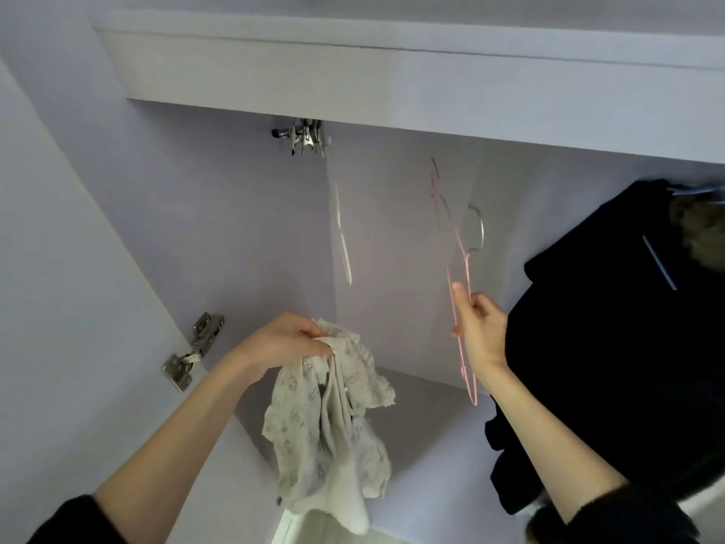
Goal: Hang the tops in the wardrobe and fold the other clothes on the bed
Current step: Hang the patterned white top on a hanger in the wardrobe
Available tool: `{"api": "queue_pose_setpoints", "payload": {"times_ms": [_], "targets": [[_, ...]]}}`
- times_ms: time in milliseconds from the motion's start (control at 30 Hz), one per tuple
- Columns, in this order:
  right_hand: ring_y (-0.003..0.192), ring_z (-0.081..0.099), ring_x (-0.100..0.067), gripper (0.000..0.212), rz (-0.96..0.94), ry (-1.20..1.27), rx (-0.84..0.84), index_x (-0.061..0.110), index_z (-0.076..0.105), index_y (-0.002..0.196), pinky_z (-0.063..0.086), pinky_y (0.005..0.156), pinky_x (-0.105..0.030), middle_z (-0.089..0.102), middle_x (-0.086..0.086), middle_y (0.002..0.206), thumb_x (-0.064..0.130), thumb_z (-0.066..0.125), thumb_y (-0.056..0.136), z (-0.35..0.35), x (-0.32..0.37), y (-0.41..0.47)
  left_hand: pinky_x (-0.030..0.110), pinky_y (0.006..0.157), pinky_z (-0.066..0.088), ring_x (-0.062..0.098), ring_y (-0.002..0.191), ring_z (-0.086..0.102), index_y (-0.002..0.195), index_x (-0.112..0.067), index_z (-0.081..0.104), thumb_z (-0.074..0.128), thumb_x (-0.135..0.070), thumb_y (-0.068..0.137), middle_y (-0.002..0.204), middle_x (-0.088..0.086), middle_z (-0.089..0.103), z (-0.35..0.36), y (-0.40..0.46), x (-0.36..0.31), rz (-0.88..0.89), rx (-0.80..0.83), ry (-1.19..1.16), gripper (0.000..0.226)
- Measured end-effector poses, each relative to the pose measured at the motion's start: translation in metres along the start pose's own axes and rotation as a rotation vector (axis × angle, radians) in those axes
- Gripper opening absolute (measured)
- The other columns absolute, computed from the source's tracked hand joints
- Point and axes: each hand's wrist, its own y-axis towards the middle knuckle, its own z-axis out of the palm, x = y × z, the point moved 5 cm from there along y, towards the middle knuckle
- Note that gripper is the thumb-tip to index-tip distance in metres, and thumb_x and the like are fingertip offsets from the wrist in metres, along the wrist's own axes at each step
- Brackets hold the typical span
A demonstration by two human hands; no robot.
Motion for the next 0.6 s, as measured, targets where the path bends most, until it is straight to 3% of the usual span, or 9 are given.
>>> {"api": "queue_pose_setpoints", "payload": {"times_ms": [67,133,267,333,400,500,600], "targets": [[0.064,0.044,-0.017,0.033,0.097,-0.095,0.037,0.007,0.051,0.071,0.045,0.046,-0.02,0.043,-0.011,0.069,0.033,0.062,0.089,-0.013,-0.014,0.005,0.017,0.067,0.042,0.008,0.074,0.056,0.085,-0.013,0.069,0.069,-0.015,0.081,0.076,-0.006,0.061,0.011,0.004,0.003,-0.047,0.086,0.029,0.004],[0.07,0.048,-0.018,0.035,0.221,-0.178,0.052,0.003,0.058,0.087,0.049,0.058,-0.031,0.048,-0.007,0.076,0.037,0.056,0.092,-0.024,-0.033,0.009,0.021,0.069,0.042,0.013,0.071,0.051,0.085,-0.008,0.068,0.063,-0.012,0.083,0.072,0.0,0.054,0.023,0.007,0.005,-0.068,0.156,-0.009,0.007],[0.085,0.053,-0.024,0.037,0.414,-0.359,0.087,0.004,0.057,0.082,0.043,0.086,-0.038,0.056,-0.011,0.086,0.03,0.038,0.1,-0.045,-0.075,0.002,0.022,0.063,0.043,0.013,0.067,0.052,0.069,-0.013,0.063,0.051,-0.005,0.087,0.069,0.002,0.058,0.041,0.014,0.012,-0.132,0.202,-0.266,0.023],[0.066,0.057,-0.013,0.04,0.476,-0.308,0.098,0.011,0.052,0.067,0.047,0.073,-0.027,0.058,0.001,0.064,0.027,0.037,0.101,-0.053,-0.088,-0.005,0.026,0.066,0.041,0.018,0.076,0.051,0.082,-0.009,0.061,0.051,-0.005,0.088,0.081,0.008,0.057,0.046,0.017,0.019,-0.179,0.175,-0.344,0.012],[0.04,0.045,0.0,0.042,0.498,-0.264,0.12,0.015,0.047,0.061,0.035,0.047,-0.015,0.047,0.007,0.047,0.027,0.04,0.101,-0.06,-0.089,-0.011,0.026,0.066,0.042,0.019,0.077,0.053,0.091,-0.006,0.062,0.051,-0.004,0.089,0.087,0.012,0.059,0.048,0.02,0.023,-0.198,0.117,-0.369,0.012],[0.054,0.045,-0.011,0.04,0.41,-0.33,0.139,0.006,0.051,0.064,0.034,0.054,-0.022,0.048,-0.001,0.061,0.029,0.048,0.097,-0.074,-0.084,-0.013,0.032,0.075,0.048,0.023,0.081,0.06,0.101,0.0,0.065,0.054,-0.004,0.089,0.094,0.015,0.065,0.049,0.024,0.024,-0.174,0.003,-0.321,0.017],[0.059,0.037,-0.017,0.044,0.292,-0.399,0.152,-0.002,0.048,0.064,0.03,0.059,-0.029,0.04,-0.008,0.058,0.029,0.055,0.094,-0.087,-0.078,-0.017,0.032,0.078,0.051,0.026,0.082,0.064,0.091,-0.001,0.067,0.057,-0.004,0.088,0.088,0.015,0.068,0.046,0.026,0.021,-0.162,-0.101,-0.284,0.011]]}}
